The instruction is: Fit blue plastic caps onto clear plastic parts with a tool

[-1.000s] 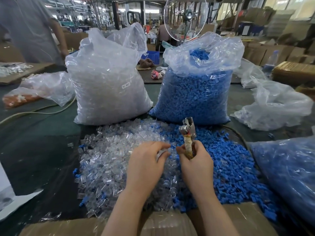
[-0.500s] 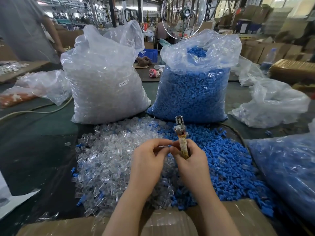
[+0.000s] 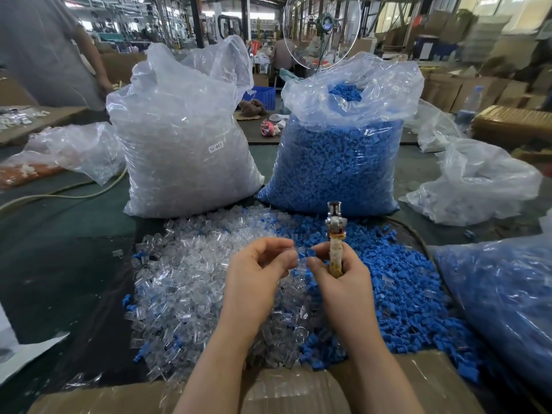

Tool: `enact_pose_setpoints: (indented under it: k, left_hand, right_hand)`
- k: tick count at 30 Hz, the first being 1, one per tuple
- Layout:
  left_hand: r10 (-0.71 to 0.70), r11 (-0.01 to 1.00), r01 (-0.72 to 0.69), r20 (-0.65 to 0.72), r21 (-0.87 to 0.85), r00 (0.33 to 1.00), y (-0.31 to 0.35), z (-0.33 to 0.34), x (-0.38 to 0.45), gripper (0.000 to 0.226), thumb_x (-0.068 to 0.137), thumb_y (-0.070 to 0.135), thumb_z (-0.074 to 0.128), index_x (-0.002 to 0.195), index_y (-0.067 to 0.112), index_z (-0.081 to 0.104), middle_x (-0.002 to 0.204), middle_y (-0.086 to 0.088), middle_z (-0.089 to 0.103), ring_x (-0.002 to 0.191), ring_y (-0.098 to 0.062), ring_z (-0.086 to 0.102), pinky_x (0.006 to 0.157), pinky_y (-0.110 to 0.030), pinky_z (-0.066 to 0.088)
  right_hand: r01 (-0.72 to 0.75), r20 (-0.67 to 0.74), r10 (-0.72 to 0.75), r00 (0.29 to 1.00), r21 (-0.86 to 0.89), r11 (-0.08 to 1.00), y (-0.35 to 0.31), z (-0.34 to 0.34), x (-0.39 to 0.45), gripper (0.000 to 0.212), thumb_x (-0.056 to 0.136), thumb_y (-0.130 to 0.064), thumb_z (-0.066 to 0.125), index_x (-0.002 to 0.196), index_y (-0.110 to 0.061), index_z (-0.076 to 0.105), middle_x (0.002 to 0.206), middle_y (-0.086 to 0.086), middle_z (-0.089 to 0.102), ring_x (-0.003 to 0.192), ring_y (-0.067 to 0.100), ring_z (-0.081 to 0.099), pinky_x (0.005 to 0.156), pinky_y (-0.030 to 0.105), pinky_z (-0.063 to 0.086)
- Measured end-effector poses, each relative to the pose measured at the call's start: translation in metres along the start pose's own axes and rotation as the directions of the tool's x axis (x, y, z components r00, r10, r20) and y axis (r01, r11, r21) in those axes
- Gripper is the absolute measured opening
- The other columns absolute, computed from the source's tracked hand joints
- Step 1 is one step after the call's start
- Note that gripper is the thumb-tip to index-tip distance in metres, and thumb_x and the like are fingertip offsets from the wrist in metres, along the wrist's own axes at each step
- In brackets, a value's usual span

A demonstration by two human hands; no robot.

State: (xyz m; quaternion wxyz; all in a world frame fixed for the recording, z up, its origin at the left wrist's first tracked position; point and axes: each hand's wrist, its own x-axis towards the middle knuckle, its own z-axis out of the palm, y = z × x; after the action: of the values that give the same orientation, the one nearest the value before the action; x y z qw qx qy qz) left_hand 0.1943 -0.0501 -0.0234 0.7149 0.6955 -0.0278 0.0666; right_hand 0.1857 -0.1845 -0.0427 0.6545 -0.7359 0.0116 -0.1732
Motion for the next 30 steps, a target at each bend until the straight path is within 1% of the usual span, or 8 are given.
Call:
enact_pose_setpoints:
  k: [4, 7, 10, 13, 16, 24, 28, 30]
  left_hand:
    - [-0.036, 0.996, 0.039, 0.044, -0.081, 0.998, 0.0012, -0.0003, 0.0001, 0.014, 0.086, 0.004, 0.071, 0.096, 0.013, 0.068, 0.088, -0.001, 0.077, 0.083, -0.015, 0.074, 0.068, -0.018, 0.055]
    - [-0.072, 0.983, 0.084, 0.077, -0.166, 0.994, 0.0026, 0.0000, 0.0004, 0.016, 0.093, 0.005, 0.064, 0.107, 0.011, 0.060, 0.093, -0.002, 0.078, 0.086, -0.018, 0.075, 0.067, -0.019, 0.056]
    - [-0.082, 0.977, 0.103, 0.113, -0.187, 0.990, 0.0032, -0.0011, 0.0002, 0.019, 0.097, 0.006, 0.057, 0.113, 0.015, 0.060, 0.098, 0.000, 0.077, 0.090, -0.018, 0.075, 0.070, -0.020, 0.057]
    - [-0.091, 0.972, 0.116, 0.129, -0.204, 0.988, 0.0036, -0.0022, 0.0001, 0.020, 0.099, 0.005, 0.054, 0.113, 0.015, 0.063, 0.100, -0.001, 0.077, 0.092, -0.018, 0.074, 0.071, -0.020, 0.057]
    - [-0.103, 0.963, 0.135, 0.143, -0.232, 0.984, 0.0031, -0.0030, 0.0000, 0.019, 0.099, 0.005, 0.053, 0.114, 0.013, 0.062, 0.102, -0.003, 0.077, 0.093, -0.019, 0.074, 0.073, -0.021, 0.057]
    - [-0.127, 0.946, 0.170, 0.167, -0.276, 0.978, 0.0008, -0.0023, -0.0004, 0.028, 0.098, -0.003, 0.049, 0.114, 0.013, 0.065, 0.100, -0.005, 0.076, 0.080, -0.011, 0.069, 0.071, -0.021, 0.056]
    - [-0.174, 0.929, 0.213, 0.151, -0.302, 0.973, 0.0012, 0.0000, 0.0002, 0.030, 0.097, -0.008, 0.044, 0.109, 0.006, 0.068, 0.094, -0.006, 0.075, 0.070, -0.008, 0.064, 0.065, -0.020, 0.054]
    - [-0.199, 0.919, 0.237, 0.146, -0.317, 0.969, 0.0015, 0.0007, 0.0005, 0.030, 0.096, -0.008, 0.045, 0.105, 0.005, 0.070, 0.091, -0.006, 0.074, 0.069, -0.008, 0.063, 0.066, -0.020, 0.055]
  right_hand:
    - [-0.025, -0.008, 0.026, 1.000, 0.119, 0.993, -0.0010, -0.0005, 0.0005, 0.017, 0.089, -0.012, 0.070, 0.092, -0.029, 0.068, 0.086, -0.011, 0.071, 0.081, 0.003, 0.067, 0.070, 0.013, 0.051]
    - [-0.034, 0.002, 0.034, 0.999, 0.163, 0.986, -0.0027, -0.0008, -0.0002, 0.022, 0.090, -0.011, 0.069, 0.095, -0.032, 0.071, 0.091, -0.009, 0.073, 0.086, 0.005, 0.068, 0.072, 0.012, 0.051]
    - [-0.014, 0.020, 0.011, 1.000, 0.166, 0.986, -0.0052, -0.0012, -0.0016, 0.022, 0.091, -0.010, 0.068, 0.093, -0.032, 0.071, 0.089, -0.008, 0.073, 0.083, 0.006, 0.069, 0.072, 0.013, 0.052]
    - [0.001, 0.030, -0.006, 1.000, 0.167, 0.986, -0.0057, -0.0014, -0.0028, 0.017, 0.090, -0.012, 0.069, 0.090, -0.028, 0.068, 0.084, -0.002, 0.070, 0.080, 0.016, 0.067, 0.072, 0.019, 0.055]
    - [-0.005, 0.019, 0.002, 1.000, 0.191, 0.982, -0.0053, -0.0022, -0.0024, 0.015, 0.089, -0.013, 0.071, 0.086, -0.026, 0.065, 0.080, -0.003, 0.067, 0.075, 0.015, 0.063, 0.072, 0.024, 0.055]
    - [0.001, 0.027, -0.006, 1.000, 0.210, 0.978, -0.0076, -0.0034, -0.0033, 0.020, 0.086, -0.013, 0.074, 0.082, -0.031, 0.066, 0.073, -0.010, 0.066, 0.065, 0.003, 0.059, 0.059, 0.015, 0.048]
    - [0.000, 0.015, -0.004, 1.000, 0.245, 0.969, -0.0090, -0.0031, -0.0035, 0.021, 0.086, -0.011, 0.073, 0.079, -0.030, 0.068, 0.072, -0.008, 0.067, 0.068, 0.006, 0.061, 0.063, 0.016, 0.049]
    - [0.003, 0.020, -0.009, 1.000, 0.249, 0.968, -0.0098, -0.0029, -0.0044, 0.020, 0.088, -0.012, 0.072, 0.079, -0.029, 0.068, 0.067, -0.010, 0.063, 0.064, 0.007, 0.057, 0.059, 0.016, 0.046]
